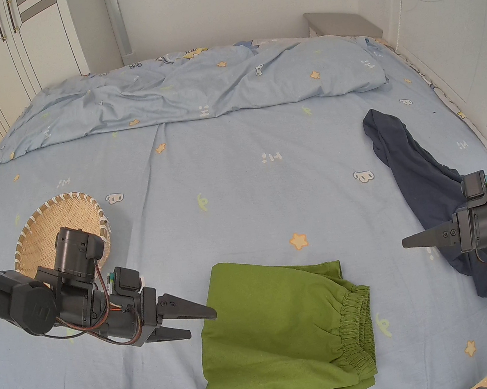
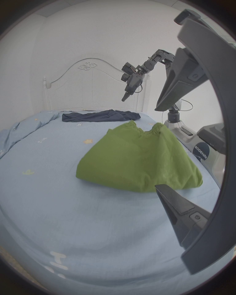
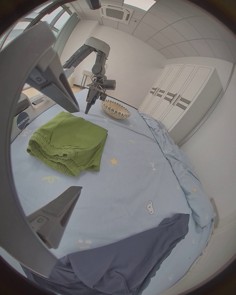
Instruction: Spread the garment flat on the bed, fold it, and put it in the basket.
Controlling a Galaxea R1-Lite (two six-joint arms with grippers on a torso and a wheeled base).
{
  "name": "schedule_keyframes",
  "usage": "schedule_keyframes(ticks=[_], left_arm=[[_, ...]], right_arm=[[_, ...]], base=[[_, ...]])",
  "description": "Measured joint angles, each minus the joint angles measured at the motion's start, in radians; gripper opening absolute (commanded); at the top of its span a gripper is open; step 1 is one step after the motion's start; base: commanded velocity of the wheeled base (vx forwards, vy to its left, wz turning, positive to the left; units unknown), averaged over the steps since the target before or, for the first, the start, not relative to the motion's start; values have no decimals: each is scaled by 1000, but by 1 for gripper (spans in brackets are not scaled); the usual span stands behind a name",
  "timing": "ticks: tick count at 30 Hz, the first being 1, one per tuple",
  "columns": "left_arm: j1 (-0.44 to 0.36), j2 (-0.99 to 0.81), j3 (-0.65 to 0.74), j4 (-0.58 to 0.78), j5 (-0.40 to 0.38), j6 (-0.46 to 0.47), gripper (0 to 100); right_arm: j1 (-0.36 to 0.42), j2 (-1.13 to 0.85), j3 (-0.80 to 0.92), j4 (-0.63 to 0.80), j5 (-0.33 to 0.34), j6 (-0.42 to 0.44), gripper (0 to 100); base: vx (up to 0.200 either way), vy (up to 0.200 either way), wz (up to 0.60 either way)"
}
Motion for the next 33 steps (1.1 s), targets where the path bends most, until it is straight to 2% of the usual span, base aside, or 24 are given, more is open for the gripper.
schedule_keyframes(ticks=[9,14,24,33], left_arm=[[40,119,47,-36,-5,164,100],[30,164,43,-51,-9,170,100],[-22,240,54,-234,-5,160,100],[-74,282,53,-270,-5,121,100]], right_arm=[[13,-18,6,-1,0,0,100],[16,-20,9,-1,0,0,100],[33,-20,17,-4,-2,-1,100],[43,-18,22,-5,-4,-1,100]], base=[[0,0,0],[0,0,0],[0,0,0],[0,0,0]])
